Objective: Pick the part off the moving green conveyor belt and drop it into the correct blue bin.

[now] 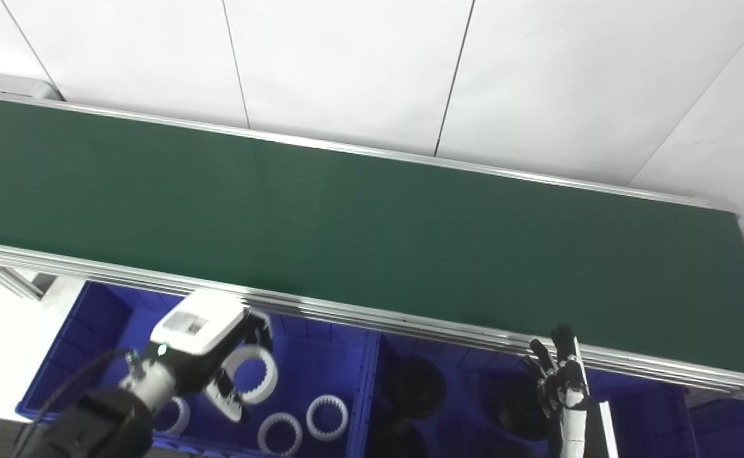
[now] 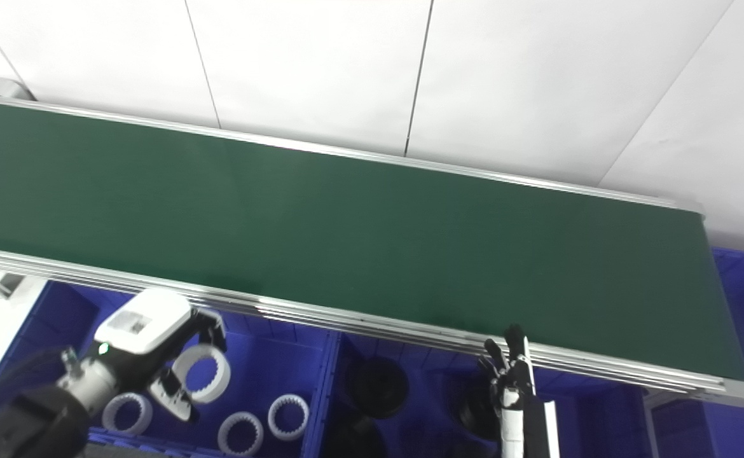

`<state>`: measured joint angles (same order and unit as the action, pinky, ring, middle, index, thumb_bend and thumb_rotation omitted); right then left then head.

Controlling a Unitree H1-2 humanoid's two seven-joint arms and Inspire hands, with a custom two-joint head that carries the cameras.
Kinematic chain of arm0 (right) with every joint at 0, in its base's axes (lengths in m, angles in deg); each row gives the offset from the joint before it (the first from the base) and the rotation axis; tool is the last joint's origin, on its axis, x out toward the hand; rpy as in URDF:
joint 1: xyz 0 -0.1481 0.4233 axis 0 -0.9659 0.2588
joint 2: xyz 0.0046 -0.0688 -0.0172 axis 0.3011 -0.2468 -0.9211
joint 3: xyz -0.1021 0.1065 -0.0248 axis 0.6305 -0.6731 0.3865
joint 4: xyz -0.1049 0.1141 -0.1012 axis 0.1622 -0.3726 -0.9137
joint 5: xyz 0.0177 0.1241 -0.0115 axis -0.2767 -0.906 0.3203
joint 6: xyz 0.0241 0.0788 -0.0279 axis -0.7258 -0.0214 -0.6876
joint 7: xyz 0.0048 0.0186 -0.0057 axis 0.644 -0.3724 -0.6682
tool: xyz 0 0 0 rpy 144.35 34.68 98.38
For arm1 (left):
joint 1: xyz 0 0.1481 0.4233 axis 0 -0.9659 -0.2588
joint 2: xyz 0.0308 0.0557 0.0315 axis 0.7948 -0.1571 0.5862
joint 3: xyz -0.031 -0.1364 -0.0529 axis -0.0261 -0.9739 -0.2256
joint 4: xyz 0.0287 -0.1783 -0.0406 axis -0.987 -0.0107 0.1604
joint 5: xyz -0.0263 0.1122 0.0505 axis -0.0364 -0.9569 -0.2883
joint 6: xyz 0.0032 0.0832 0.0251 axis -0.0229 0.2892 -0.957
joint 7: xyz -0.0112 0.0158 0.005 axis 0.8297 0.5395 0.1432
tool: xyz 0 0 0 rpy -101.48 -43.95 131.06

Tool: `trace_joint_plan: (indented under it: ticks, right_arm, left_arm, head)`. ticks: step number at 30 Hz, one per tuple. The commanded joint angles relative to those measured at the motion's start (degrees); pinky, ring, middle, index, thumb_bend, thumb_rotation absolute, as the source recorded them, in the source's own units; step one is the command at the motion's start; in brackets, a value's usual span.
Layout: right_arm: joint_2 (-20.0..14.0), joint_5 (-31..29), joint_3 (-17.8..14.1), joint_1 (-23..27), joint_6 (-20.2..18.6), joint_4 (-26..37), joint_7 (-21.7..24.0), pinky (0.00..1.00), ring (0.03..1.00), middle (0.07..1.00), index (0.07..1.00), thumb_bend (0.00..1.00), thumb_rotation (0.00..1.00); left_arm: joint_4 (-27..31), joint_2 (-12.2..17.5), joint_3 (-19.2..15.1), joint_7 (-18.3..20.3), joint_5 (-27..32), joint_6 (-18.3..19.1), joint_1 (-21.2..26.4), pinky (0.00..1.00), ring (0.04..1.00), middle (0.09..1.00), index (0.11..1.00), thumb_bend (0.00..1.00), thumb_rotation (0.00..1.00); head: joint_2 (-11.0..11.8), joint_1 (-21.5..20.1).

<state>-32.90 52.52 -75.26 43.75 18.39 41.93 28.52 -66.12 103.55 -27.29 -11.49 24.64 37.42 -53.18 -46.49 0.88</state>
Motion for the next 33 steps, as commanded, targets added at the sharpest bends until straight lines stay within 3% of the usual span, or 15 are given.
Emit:
trace_joint_plan:
  ticks: [1, 3, 5, 7, 8, 10, 13, 16, 24, 26, 29, 31, 33]
  right_arm:
    - [0.46, 0.15, 0.18, -0.17, 0.93, 0.9, 0.48, 0.88, 0.951, 1.0, 0.996, 0.82, 0.93]
    - [0.72, 0.29, 0.33, -0.13, 0.97, 0.82, 0.42, 0.88, 0.952, 1.0, 0.998, 0.82, 0.93]
    - [0.86, 0.61, 0.4, -0.11, 1.03, 0.71, 0.33, 0.89, 0.951, 1.0, 1.0, 0.82, 0.94]
    - [0.96, 1.36, 0.43, -0.11, 1.06, 0.67, 0.21, 0.88, 0.949, 1.0, 1.0, 0.81, 0.95]
    - [0.99, 1.61, 0.43, -0.13, 1.09, 0.67, 0.21, 0.88, 0.951, 1.0, 1.0, 0.81, 0.95]
    - [1.1, 1.79, 0.42, -0.13, 1.28, 0.62, 0.22, 0.87, 0.954, 1.0, 1.0, 0.81, 0.95]
    - [1.24, 1.66, 0.37, -0.12, 1.5, 0.54, 0.29, 0.88, 0.953, 1.0, 1.0, 0.8, 0.95]
    - [1.31, 1.43, 0.36, -0.19, 1.13, 0.78, 0.35, 0.87, 0.954, 1.0, 1.0, 0.8, 0.94]
    - [1.59, 1.82, 0.59, -0.49, 1.36, 0.87, 0.3, 0.87, 0.95, 1.0, 1.0, 0.8, 0.95]
    - [1.71, 2.1, 0.71, -0.63, 1.05, 1.17, 0.2, 0.87, 0.949, 1.0, 1.0, 0.8, 0.95]
    - [2.17, 2.49, 1.04, -0.73, 0.81, 1.39, 0.05, 0.87, 0.944, 1.0, 1.0, 0.81, 0.95]
    - [2.37, 3.16, 1.37, -0.67, 0.96, 1.3, 0.02, 0.88, 0.948, 1.0, 1.0, 0.8, 0.95]
    - [2.76, 4.48, 1.84, -0.67, 0.91, 1.31, -0.25, 0.89, 0.953, 1.0, 1.0, 0.8, 0.95]
  left_arm:
    - [-1.3, -0.17, -0.83, -4.32, -1.2, -0.98, 0.85, 0.21, 0.245, 0.447, 0.502, 0.52, 0.0]
    - [-3.56, -0.38, -0.89, -6.79, -1.73, -1.88, 1.0, 0.23, 0.26, 0.424, 0.513, 0.52, 0.0]
    - [-4.9, -0.47, -0.88, -8.69, -2.28, -2.36, 1.2, 0.22, 0.252, 0.466, 0.491, 0.52, 0.0]
    - [-5.48, -0.59, -0.88, -9.53, -3.05, -1.91, 1.43, 0.28, 0.315, 0.437, 0.503, 0.52, 0.0]
    - [-5.01, -0.68, -0.91, -8.77, -3.54, -1.06, 1.4, 0.41, 0.477, 0.563, 0.582, 0.71, 0.04]
    - [-3.72, -0.4, -0.68, -6.56, -5.36, 0.38, 1.13, 0.59, 0.686, 0.734, 0.707, 0.87, 0.14]
    - [-1.9, 0.14, 0.22, -2.24, -10.58, 2.16, 0.6, 0.93, 0.948, 0.965, 0.945, 0.99, 0.42]
    - [-0.85, -0.34, 0.35, -0.61, -13.39, 2.85, -0.11, 0.99, 0.996, 0.998, 0.996, 1.0, 0.52]
    - [1.94, -2.29, -1.9, -4.02, -11.19, 1.73, -2.19, 1.0, 1.0, 1.0, 1.0, 1.0, 0.55]
    - [3.94, -3.05, -3.38, -7.68, -5.37, -1.22, -3.08, 1.0, 1.0, 1.0, 1.0, 0.98, 0.56]
    - [6.21, -4.49, -5.79, -12.88, 6.53, -6.32, -4.2, 1.0, 1.0, 1.0, 1.0, 0.92, 0.66]
    - [8.36, -5.08, -6.54, -10.97, 18.92, -7.28, -4.47, 1.0, 1.0, 1.0, 1.0, 0.82, 0.74]
    - [9.97, -5.35, -6.95, -5.88, 35.59, -4.57, -4.44, 1.0, 1.0, 1.0, 0.996, 0.81, 0.76]
  head:
    - [0.17, -0.38]
    - [0.23, -0.73]
    - [0.27, -0.82]
    - [0.29, -0.91]
    - [0.29, -0.91]
    - [0.32, -0.94]
    - [0.34, -0.98]
    - [0.34, -0.98]
    - [0.34, -2.05]
    - [0.21, -3.11]
    - [-0.07, -5.65]
    - [-0.11, -7.41]
    - [-0.02, -9.49]
